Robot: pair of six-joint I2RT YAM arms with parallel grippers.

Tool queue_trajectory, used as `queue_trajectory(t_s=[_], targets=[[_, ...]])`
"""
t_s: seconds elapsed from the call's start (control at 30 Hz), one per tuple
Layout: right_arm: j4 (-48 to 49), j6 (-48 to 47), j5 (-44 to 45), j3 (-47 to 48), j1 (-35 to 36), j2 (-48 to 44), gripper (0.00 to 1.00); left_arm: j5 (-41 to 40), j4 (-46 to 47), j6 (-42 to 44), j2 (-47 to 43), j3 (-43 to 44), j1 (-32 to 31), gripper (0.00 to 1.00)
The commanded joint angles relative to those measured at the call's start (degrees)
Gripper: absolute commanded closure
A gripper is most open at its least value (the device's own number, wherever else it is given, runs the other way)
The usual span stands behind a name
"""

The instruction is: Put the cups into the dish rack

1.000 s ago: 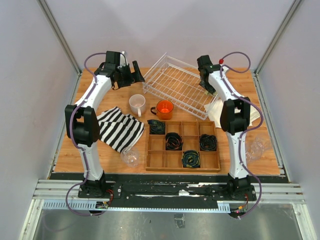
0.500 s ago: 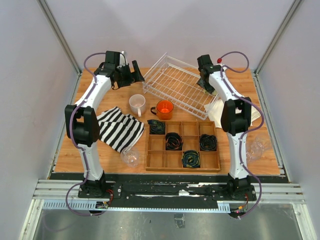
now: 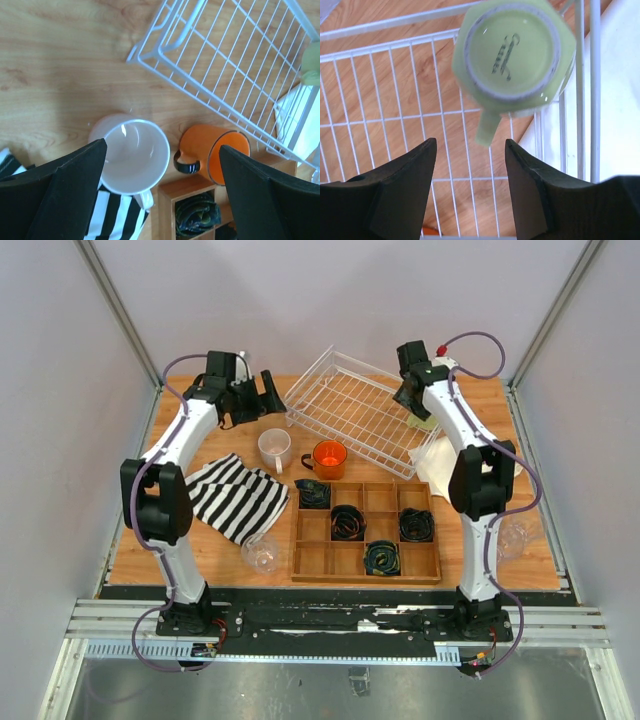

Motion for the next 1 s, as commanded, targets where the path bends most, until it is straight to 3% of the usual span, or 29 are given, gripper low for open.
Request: queue_trajectory(t_s=[0.0, 0.3, 0.5, 0.73, 0.97], targets=[[1.4, -1.5, -0.3, -3.5, 2.5, -5.2, 0.42, -0.7, 1.4, 0.4, -6.0, -5.0, 0.3, 0.00], [5.9, -3.1, 0.2, -13.3, 4.1, -15.0, 0.41, -7.3, -1.9, -1.9, -12.2, -13.0, 0.3, 0.00], [9.3, -3.7, 0.0, -22.1, 4.5, -22.9, 0.41, -11.1, -8.0, -0.5, -8.3, -9.2, 0.3, 0.06], [11.7, -5.2, -0.9, -28.9, 4.7, -31.0, 0.41, -11.7, -7.4, -2.1, -5.8, -10.3, 0.3, 0.07], [13.5, -5.5, -0.9, -33.8, 4.7, -37.1, 0.41, -12.6, -5.7, -3.6, -2.5, -11.5, 0.3, 0.19]])
